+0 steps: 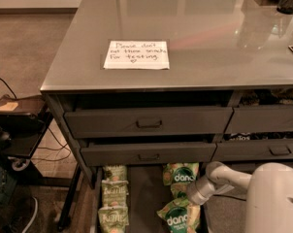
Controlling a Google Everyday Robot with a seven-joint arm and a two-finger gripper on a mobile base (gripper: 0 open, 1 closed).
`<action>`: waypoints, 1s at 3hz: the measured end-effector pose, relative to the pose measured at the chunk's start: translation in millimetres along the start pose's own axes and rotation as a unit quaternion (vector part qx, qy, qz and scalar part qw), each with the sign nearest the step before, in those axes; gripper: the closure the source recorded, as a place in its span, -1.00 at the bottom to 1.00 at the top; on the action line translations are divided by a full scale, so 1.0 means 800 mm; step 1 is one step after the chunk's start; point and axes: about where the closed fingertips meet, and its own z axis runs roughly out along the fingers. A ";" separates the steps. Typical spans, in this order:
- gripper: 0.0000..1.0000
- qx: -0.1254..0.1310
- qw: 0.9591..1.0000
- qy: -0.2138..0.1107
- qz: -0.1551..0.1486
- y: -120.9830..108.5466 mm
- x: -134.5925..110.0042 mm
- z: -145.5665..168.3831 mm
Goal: Pick green rice chip bag from bottom drawer and place on counter
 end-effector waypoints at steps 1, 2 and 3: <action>-0.86 -0.002 1.000 0.017 0.007 -0.001 0.024 0.007; -0.47 -0.005 0.999 0.030 0.019 0.002 0.045 0.011; -0.01 -0.006 0.999 0.030 0.021 0.004 0.047 0.011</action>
Offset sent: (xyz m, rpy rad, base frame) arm 0.0079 -0.0397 -0.0405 -0.1061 0.0181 -0.0410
